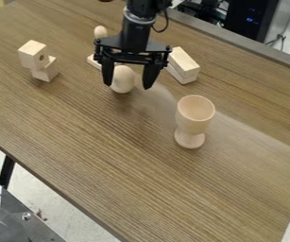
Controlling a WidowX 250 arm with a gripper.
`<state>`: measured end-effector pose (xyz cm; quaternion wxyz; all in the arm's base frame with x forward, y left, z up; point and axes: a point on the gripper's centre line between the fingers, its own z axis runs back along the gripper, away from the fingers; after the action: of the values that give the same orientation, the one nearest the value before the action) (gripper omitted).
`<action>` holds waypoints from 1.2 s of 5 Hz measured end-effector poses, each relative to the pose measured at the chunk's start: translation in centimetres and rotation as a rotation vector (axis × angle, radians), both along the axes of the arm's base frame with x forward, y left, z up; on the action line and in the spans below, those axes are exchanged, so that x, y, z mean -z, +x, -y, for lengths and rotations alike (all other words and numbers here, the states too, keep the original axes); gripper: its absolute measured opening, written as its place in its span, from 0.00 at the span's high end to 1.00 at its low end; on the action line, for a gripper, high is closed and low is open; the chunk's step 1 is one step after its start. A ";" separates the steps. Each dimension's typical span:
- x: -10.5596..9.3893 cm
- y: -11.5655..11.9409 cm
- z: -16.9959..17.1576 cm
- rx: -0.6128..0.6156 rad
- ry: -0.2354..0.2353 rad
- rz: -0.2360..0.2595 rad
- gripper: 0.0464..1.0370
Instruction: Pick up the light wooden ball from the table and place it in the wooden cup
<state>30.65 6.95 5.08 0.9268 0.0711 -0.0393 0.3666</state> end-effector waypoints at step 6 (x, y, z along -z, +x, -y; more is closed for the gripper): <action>-5.2 3.9 1.1 -0.113 -0.146 0.087 0.24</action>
<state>34.51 5.86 10.32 0.9047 -0.0107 -0.0488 0.4232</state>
